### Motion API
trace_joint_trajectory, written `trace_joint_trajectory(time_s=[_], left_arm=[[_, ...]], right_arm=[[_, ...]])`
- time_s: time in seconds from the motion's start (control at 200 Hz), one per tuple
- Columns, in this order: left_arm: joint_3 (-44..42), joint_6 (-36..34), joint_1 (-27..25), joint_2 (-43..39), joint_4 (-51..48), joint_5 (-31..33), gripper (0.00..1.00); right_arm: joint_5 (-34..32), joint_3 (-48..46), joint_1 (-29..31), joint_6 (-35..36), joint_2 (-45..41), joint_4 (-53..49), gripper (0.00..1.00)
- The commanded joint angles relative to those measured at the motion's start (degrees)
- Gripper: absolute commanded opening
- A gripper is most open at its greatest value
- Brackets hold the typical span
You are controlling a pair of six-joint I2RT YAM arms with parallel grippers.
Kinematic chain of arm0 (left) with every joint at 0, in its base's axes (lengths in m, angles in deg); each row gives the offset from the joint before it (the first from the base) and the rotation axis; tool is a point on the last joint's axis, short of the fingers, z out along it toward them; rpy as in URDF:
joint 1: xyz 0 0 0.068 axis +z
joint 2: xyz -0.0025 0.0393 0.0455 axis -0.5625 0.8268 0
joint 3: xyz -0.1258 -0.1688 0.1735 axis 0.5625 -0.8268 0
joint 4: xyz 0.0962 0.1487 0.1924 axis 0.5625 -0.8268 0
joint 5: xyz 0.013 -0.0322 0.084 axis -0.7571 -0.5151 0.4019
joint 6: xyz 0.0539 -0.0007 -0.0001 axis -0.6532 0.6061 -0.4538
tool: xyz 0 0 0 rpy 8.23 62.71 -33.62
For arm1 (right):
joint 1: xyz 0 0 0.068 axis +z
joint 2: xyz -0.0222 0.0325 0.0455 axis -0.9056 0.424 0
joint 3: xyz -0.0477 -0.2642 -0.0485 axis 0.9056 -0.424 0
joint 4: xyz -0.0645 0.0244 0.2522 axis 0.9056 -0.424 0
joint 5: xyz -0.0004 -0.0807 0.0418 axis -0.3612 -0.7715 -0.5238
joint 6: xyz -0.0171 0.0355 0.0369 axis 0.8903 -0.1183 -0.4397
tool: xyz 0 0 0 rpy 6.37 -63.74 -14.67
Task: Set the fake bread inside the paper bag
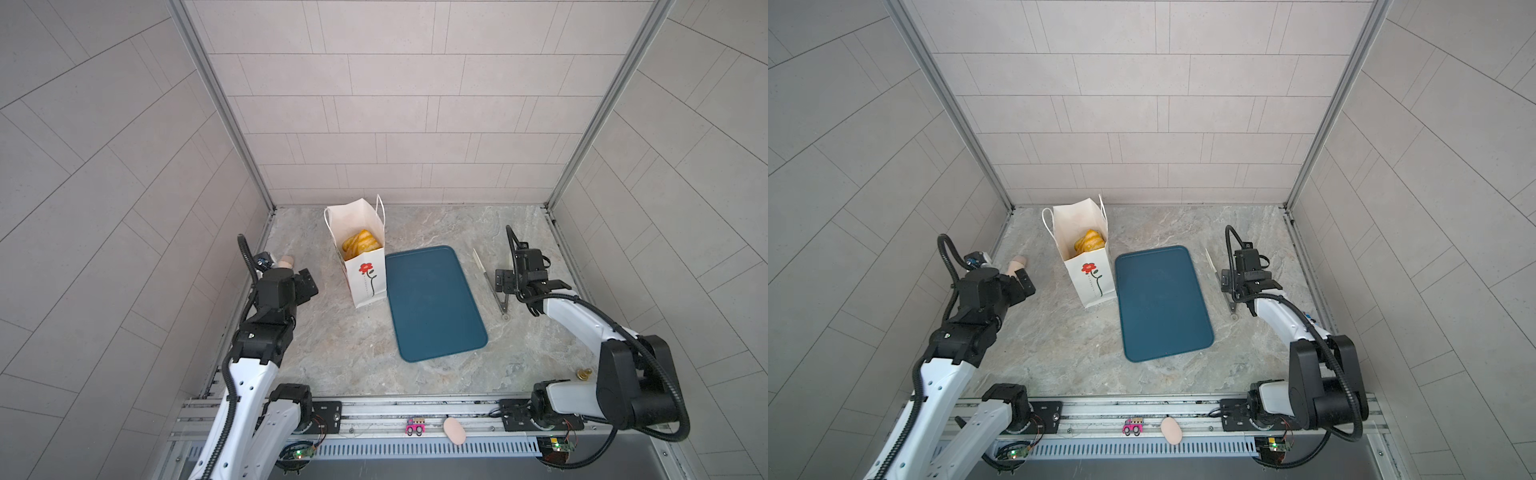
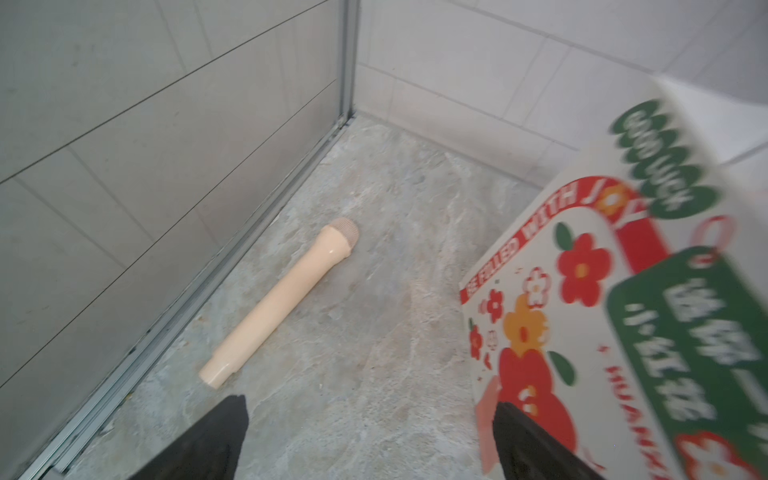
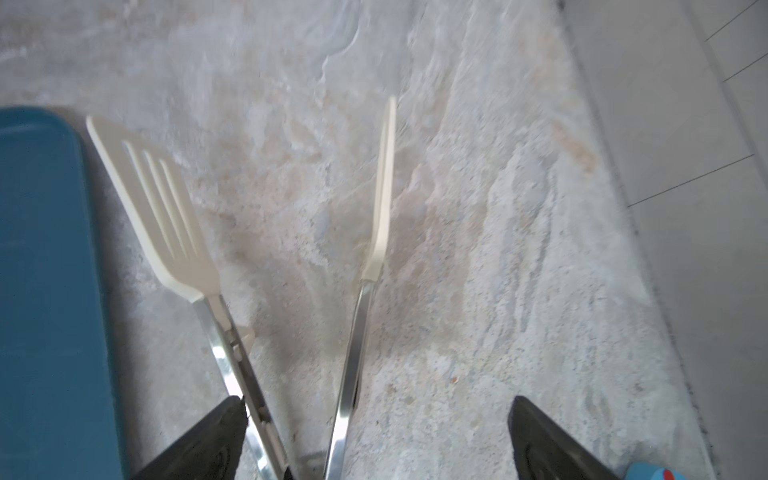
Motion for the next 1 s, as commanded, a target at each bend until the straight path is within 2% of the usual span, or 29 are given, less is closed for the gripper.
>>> trace_joint_trajectory(time_s=[0.0, 0.18, 0.485, 0.58, 0.705, 0.746, 0.996], left_arm=[[-4.62, 3.32, 2.15, 1.79, 3.73, 4.80, 1.00], [-8.13, 5.77, 2.58, 7.27, 9.37, 5.16, 1.00], [-13.11, 3.79, 2.58, 11.25, 19.73, 13.45, 1.00], [-15.39, 0.55, 2.56, 11.73, 24.88, 14.77, 1.00], [-17.38, -2.08, 2.59, 14.08, 30.37, 15.75, 1.00], [-18.04, -3.16, 2.52, 15.24, 32.35, 15.64, 1.00], [-21.33, -10.68, 2.55, 24.45, 53.70, 13.40, 1.00]], right_arm=[[-6.26, -4.27, -0.12, 1.21, -2.84, 12.17, 1.00], [-8.22, -12.07, -0.12, 2.34, -2.49, 25.51, 1.00], [-10.56, -11.42, -0.12, 4.93, 5.78, 34.60, 0.99], [-10.26, -10.57, -0.12, 4.45, 7.37, 35.32, 0.98], [-9.40, -12.57, -0.12, 4.34, 10.86, 42.52, 0.98], [-9.53, -12.27, -0.04, 4.29, 10.55, 41.22, 0.99], [-4.19, -15.05, 0.03, 7.05, 12.39, 47.81, 1.00]])
